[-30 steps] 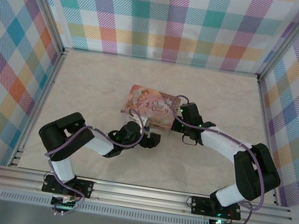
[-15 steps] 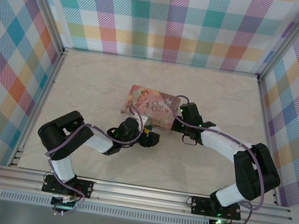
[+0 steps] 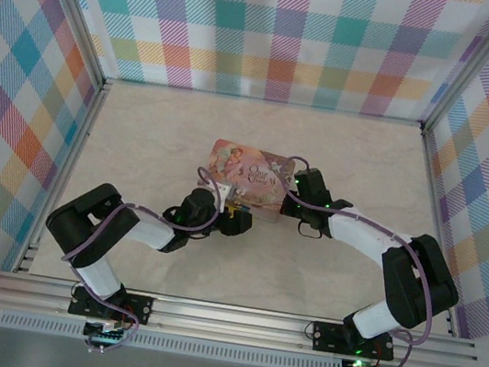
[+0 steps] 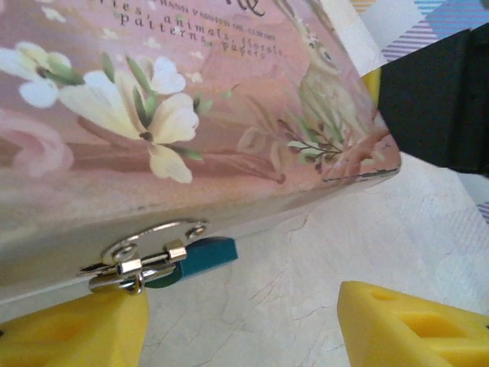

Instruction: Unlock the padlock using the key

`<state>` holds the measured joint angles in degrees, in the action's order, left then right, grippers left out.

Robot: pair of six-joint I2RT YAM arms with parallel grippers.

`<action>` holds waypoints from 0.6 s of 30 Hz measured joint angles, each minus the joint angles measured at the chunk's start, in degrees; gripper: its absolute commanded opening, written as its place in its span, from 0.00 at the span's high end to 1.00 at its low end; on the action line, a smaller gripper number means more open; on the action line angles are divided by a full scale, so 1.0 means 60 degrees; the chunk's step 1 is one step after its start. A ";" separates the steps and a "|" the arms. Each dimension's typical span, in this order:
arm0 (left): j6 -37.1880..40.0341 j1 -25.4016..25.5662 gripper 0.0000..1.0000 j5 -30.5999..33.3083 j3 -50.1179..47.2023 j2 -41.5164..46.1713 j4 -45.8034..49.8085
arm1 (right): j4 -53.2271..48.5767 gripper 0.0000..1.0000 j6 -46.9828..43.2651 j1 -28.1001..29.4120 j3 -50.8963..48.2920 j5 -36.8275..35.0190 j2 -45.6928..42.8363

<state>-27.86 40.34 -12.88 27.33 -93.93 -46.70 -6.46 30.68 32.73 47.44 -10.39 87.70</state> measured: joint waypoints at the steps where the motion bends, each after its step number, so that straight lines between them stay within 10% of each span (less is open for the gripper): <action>1: -0.0007 -0.0007 0.33 -0.0011 -0.0015 0.0073 0.0000 | 0.0000 1.00 0.0000 -0.0004 0.0000 -0.0004 0.0000; 18: -0.0109 -0.0124 0.19 0.0168 -0.0018 0.0280 0.0277 | 0.0000 1.00 0.0000 0.0007 0.0000 0.0000 0.0000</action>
<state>-28.51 39.59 -11.88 27.22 -92.25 -45.04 -6.46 30.68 32.77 47.44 -10.39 87.70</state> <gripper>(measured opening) 0.800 0.059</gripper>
